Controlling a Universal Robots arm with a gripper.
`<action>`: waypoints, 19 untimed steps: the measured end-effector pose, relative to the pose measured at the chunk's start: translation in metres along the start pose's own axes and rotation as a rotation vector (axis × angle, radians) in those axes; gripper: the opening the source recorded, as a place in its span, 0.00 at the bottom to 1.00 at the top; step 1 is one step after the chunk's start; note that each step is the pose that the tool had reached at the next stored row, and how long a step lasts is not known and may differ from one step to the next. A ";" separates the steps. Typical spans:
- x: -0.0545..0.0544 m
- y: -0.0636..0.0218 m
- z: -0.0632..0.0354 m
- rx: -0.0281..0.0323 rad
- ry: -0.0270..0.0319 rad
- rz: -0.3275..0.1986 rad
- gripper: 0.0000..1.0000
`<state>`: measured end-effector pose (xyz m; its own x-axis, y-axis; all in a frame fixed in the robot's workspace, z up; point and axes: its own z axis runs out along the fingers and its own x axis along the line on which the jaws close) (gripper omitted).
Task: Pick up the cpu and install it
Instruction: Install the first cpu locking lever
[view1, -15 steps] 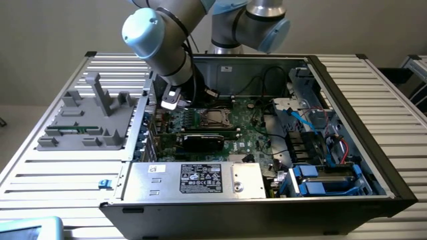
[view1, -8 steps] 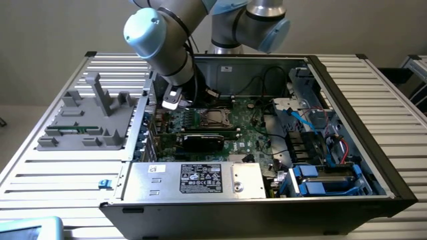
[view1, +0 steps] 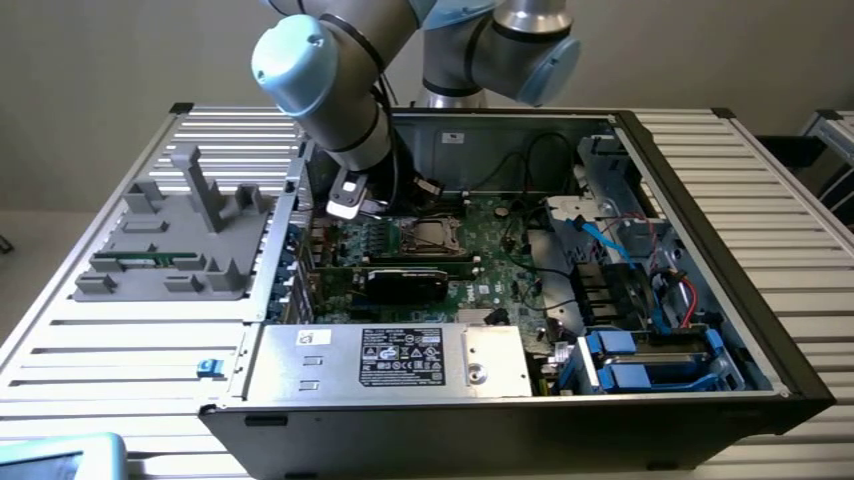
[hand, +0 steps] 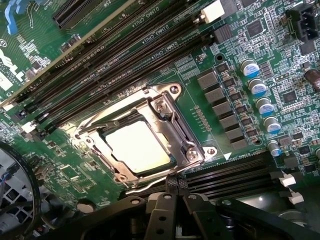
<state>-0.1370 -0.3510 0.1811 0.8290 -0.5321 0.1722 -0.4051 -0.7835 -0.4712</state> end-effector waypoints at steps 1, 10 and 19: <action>0.000 -0.0002 0.0002 -0.0004 -0.0004 0.000 0.11; 0.003 -0.0013 0.0012 -0.0053 -0.0047 0.005 0.11; 0.005 -0.0027 0.0021 -0.0106 -0.0092 0.011 0.11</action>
<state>-0.1307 -0.3511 0.1814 0.8279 -0.5378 0.1591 -0.4182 -0.7810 -0.4639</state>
